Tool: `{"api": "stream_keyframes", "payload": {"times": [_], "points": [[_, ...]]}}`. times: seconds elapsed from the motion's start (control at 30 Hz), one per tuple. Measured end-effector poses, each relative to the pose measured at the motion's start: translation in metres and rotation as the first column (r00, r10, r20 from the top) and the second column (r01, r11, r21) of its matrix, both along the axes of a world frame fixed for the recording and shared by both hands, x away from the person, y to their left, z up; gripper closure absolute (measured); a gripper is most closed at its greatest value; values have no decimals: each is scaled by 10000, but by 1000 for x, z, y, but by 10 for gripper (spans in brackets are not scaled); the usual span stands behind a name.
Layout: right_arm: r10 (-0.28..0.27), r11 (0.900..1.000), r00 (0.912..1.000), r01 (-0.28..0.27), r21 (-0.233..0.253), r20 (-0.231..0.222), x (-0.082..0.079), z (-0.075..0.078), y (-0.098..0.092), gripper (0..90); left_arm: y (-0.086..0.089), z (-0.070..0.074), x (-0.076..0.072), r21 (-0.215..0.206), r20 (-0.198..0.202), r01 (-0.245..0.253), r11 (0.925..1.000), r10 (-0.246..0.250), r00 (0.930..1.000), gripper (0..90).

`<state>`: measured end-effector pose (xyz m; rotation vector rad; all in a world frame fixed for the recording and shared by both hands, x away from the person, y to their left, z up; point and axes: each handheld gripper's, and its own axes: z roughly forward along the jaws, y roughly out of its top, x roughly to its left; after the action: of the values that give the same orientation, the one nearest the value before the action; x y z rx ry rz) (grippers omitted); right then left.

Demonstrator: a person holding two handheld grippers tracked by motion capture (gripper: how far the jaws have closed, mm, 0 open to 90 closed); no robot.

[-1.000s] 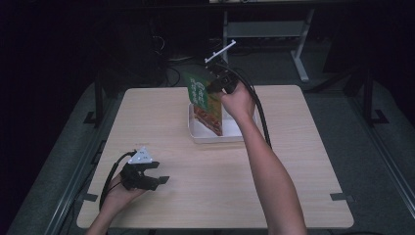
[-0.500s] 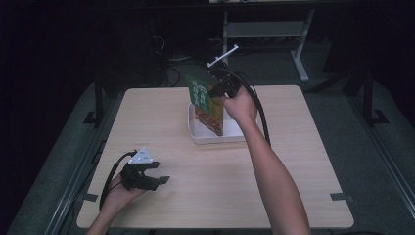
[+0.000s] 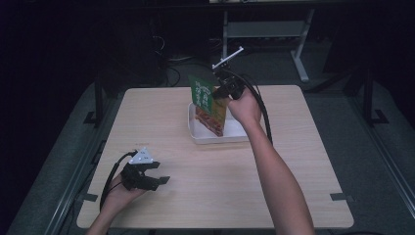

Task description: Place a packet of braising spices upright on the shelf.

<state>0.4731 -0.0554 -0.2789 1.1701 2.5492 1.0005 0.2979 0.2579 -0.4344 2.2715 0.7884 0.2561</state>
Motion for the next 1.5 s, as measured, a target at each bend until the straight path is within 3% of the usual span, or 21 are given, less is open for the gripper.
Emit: {"api": "stream_keyframes", "payload": {"times": [0.33, 0.6, 1.3, 1.5], "points": [[-338, 9993, 9994, 339, 167, -65, 0, 3, -10, 651, 0, 0, 0, 6, 23, 8, 10000, -8, 10000, 303], [-213, 9981, 9996, 223, 577, -178, -7, 8, -24, 556, 0, 0, 0, 20, 33, -16, 10000, 16, 10000, 302], [190, 9970, 9996, -174, 749, -197, -27, 4, -37, 512, -1, 0, 0, 66, 5, -5, 10000, 5, 10000, 300], [244, 9948, 9992, -213, 991, -303, -31, 2, -44, 496, -2, 0, 0, 95, 12, 17, 10000, -17, 10000, 300]]}}
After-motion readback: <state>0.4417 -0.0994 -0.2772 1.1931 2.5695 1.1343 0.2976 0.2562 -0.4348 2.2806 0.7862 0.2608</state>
